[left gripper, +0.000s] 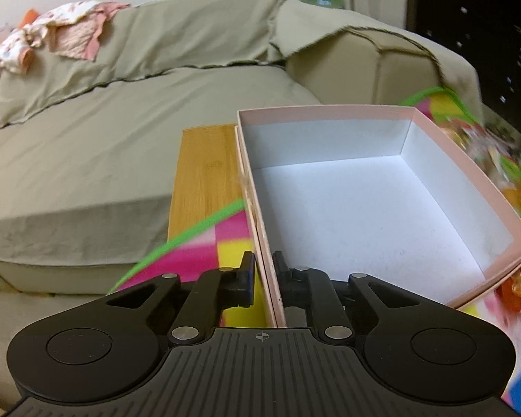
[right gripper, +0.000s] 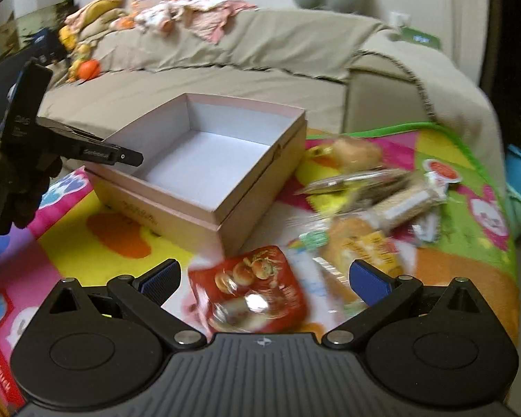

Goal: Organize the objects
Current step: 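Grip the pink box wall with the left tool while the right tool grasps the red candy pouch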

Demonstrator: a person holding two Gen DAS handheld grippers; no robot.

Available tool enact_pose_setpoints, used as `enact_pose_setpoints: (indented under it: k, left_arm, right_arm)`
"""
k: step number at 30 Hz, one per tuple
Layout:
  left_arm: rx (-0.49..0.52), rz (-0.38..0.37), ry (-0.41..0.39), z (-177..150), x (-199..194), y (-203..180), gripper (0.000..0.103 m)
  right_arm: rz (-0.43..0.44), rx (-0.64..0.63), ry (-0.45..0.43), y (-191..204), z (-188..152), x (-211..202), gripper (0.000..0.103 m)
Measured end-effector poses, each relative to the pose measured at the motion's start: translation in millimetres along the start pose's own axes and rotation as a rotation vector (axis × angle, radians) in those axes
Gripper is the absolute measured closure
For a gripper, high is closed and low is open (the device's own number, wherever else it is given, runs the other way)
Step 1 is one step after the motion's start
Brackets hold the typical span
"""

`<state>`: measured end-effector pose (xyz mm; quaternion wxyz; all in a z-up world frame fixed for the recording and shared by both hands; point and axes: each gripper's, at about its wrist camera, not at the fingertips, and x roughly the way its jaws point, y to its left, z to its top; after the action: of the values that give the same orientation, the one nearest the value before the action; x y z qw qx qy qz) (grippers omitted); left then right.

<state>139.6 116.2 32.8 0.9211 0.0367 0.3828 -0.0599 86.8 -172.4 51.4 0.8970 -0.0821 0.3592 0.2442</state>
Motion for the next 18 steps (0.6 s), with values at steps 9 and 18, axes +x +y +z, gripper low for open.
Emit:
enact_pose_setpoints:
  k: [9, 18]
  left_arm:
    - [-0.143, 0.008, -0.004, -13.3, -3.5, 5.0, 0.09]
    - [-0.204, 0.017, -0.006, -16.2, -8.0, 1.1, 0.091]
  right_arm:
    - [-0.008, -0.109, 0.056, 19.0, -17.7, 27.8, 0.0]
    - [0.058, -0.083, 0.065, -2.3, -20.5, 44.5, 0.0]
